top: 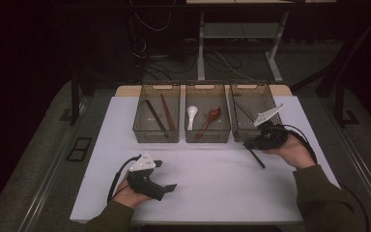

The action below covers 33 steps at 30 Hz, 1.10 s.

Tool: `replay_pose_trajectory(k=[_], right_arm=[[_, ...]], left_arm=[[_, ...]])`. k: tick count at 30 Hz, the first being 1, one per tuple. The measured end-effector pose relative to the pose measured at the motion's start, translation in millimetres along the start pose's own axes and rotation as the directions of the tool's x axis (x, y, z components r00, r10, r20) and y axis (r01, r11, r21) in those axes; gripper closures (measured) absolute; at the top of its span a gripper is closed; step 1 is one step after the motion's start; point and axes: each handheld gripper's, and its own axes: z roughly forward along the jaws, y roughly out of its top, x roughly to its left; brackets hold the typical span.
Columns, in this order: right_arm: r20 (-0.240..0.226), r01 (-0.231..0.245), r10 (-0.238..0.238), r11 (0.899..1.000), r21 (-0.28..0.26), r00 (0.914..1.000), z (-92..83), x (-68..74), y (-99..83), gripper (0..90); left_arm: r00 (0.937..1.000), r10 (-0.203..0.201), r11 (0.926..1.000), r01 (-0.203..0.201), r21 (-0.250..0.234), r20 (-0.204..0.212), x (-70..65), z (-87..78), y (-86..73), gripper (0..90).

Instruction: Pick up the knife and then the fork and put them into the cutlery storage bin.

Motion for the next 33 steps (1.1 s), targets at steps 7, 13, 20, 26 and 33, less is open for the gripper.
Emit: replay_pose_trajectory(k=[7,13,20,26,33], right_arm=[[0.022,-0.059,0.063,0.989,-0.132,0.9978,-19.7,-10.5,-2.6,85.0],[0.061,-0.09,0.105,0.975,-0.205,0.9927,-34.6,-17.4,-0.9,85.0],[0.102,-0.112,0.144,0.955,-0.274,0.9842,-51.9,-29.9,7.6,85.0],[0.148,-0.13,0.18,0.946,-0.298,0.9724,-64.4,-47.2,20.4,85.0],[0.205,-0.178,0.249,0.934,-0.311,0.9467,-69.3,-73.0,29.7,85.0]], left_arm=[[1.0,0.0,1.0,0.0,-0.001,-0.001,0.0,0.0,0.1,0.0],[1.0,0.0,1.0,0.0,0.0,-0.002,-0.2,0.3,0.1,0.0],[1.0,-0.003,1.0,0.003,0.0,-0.002,-0.4,0.3,-0.1,0.0],[1.0,-0.004,1.0,0.004,-0.001,-0.002,-0.2,0.0,0.0,0.0],[1.0,-0.004,1.0,0.004,-0.001,0.0,-0.1,-0.1,-0.1,0.0]])
